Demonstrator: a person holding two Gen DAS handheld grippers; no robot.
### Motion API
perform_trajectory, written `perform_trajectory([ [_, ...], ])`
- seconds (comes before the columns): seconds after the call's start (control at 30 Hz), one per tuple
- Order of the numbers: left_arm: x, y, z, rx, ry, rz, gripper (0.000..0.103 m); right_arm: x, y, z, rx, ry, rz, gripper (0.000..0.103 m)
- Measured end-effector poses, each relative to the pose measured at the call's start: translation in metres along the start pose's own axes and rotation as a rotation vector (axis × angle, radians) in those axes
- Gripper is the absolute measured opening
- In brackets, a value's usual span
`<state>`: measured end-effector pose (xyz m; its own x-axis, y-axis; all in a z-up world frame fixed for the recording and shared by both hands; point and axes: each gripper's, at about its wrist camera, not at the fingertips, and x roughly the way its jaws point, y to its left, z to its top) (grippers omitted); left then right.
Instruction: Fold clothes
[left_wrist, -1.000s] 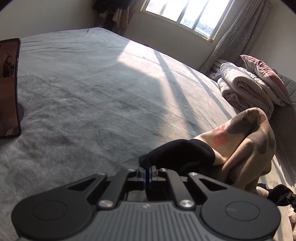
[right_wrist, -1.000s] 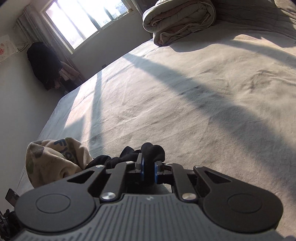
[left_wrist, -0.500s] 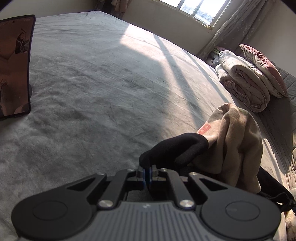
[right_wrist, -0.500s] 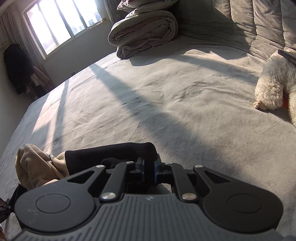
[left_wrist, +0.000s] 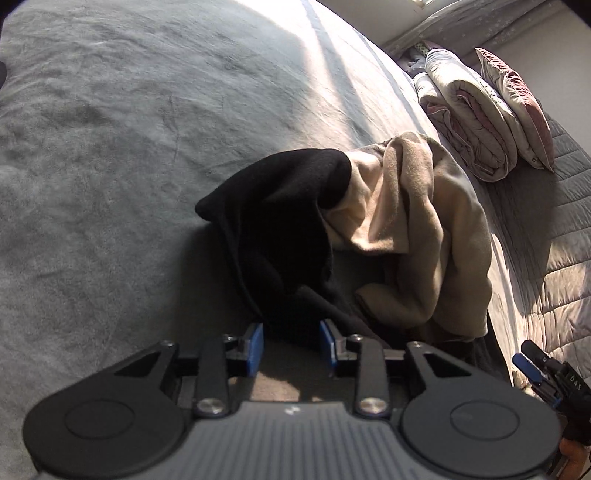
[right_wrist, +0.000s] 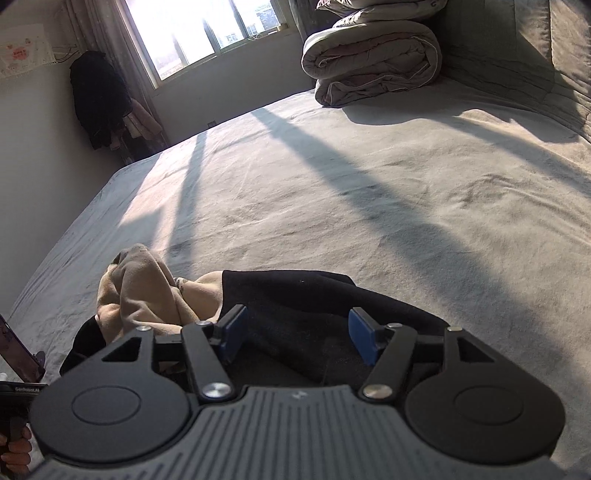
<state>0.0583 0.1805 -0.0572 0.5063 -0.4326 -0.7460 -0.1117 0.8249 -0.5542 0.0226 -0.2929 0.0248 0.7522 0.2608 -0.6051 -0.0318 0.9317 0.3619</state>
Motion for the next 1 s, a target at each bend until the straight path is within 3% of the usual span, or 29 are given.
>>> perform_trajectory([
  [0.13, 0.006, -0.009, -0.001, 0.008, -0.025, 0.01, 0.032, 0.028, 0.028, -0.014, -0.057, 0.064, 0.117, 0.065],
  [0.2, 0.009, -0.014, -0.001, 0.019, -0.043, 0.029, 0.026, 0.041, 0.042, -0.019, -0.095, 0.068, 0.15, 0.065],
  [0.23, 0.01, -0.017, -0.001, 0.029, -0.058, 0.051, 0.011, 0.044, 0.046, -0.02, -0.108, 0.067, 0.157, 0.065],
  [0.27, 0.012, -0.02, 0.0, 0.048, -0.073, 0.085, 0.007, 0.049, 0.05, -0.021, -0.122, 0.065, 0.165, 0.065],
  [0.43, 0.01, -0.047, 0.01, 0.212, -0.187, 0.223, 0.005, 0.069, 0.054, -0.026, -0.14, 0.036, 0.215, 0.064],
  [0.53, 0.004, -0.055, 0.024, 0.293, -0.267, 0.306, 0.005, 0.076, 0.045, -0.026, -0.093, 0.057, 0.307, 0.012],
  [0.83, -0.036, -0.059, 0.069, 0.365, -0.583, 0.512, 0.005, 0.035, 0.012, 0.006, -0.044, -0.135, 0.236, 0.011],
  [1.0, -0.047, -0.048, 0.075, 0.362, -0.65, 0.597, 0.005, 0.014, -0.009, 0.017, -0.027, -0.17, 0.215, 0.011],
])
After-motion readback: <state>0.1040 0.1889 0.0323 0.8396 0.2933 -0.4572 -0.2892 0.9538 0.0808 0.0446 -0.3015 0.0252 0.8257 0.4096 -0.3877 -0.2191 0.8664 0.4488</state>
